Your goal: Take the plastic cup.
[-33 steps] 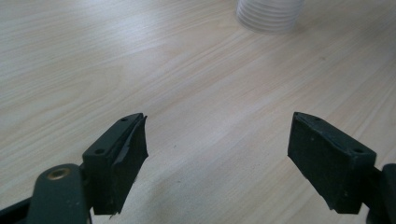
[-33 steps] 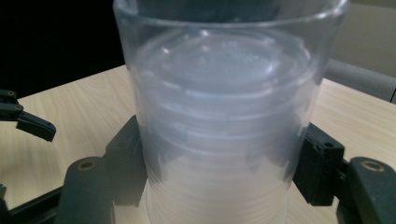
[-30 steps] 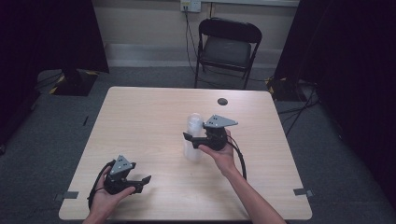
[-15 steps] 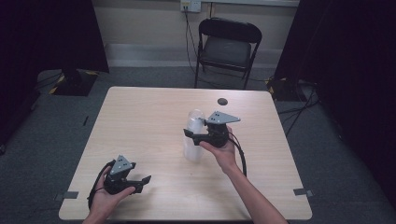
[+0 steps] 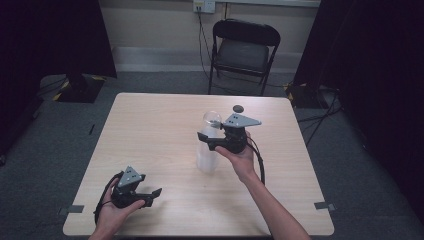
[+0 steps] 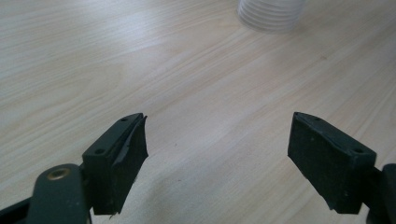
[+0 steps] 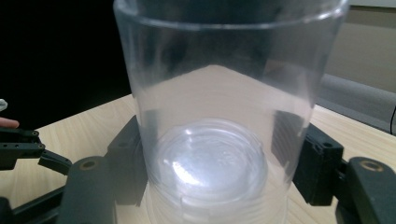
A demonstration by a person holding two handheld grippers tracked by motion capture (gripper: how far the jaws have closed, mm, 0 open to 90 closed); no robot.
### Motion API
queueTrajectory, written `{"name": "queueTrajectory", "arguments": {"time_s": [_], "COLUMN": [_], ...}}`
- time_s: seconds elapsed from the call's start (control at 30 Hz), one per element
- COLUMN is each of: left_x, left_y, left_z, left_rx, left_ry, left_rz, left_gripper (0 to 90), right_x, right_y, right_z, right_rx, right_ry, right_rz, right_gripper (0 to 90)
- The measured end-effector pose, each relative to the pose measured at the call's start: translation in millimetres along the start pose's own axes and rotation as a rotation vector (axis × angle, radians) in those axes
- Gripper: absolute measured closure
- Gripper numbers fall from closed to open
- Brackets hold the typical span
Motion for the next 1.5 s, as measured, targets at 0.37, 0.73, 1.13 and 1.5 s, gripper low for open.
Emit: {"name": "queueTrajectory", "arguments": {"time_s": [0.37, 0.73, 1.13, 1.5], "left_x": [0.1, 1.3, -0.7, -1.0], "left_y": [0.0, 2.0, 1.1, -0.7], "left_z": [-0.1, -0.4, 0.4, 2.0], "left_rx": [-0.003, -0.007, -0.004, 0.008], "left_ry": [0.002, 0.006, 0.004, 0.002], "left_rz": [0.004, 0.0, 0.014, 0.012], "left_gripper": [18.9, 19.0, 19.0, 19.0], "right_x": [-2.2, -2.3, -2.7, 1.3], "right_y": [0.2, -4.0, -10.8, -24.0], "right_z": [11.1, 20.1, 32.7, 38.8], "right_rx": [0.016, 0.018, 0.04, 0.06], "right_ry": [0.008, 0.004, 0.046, 0.056], "right_rz": [0.008, 0.003, 0.016, -0.006], "right_gripper": [32.4, 32.5, 34.1, 34.4]}}
Point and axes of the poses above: each handheld gripper's, and its own axes: y roughly forward along the jaws, z roughly out of its top, x roughly to its right, the point moved 10 cm from there along y, roughly forward along the jaws, and after that the axes turned 2 degrees about x, right-handed, at the moved point
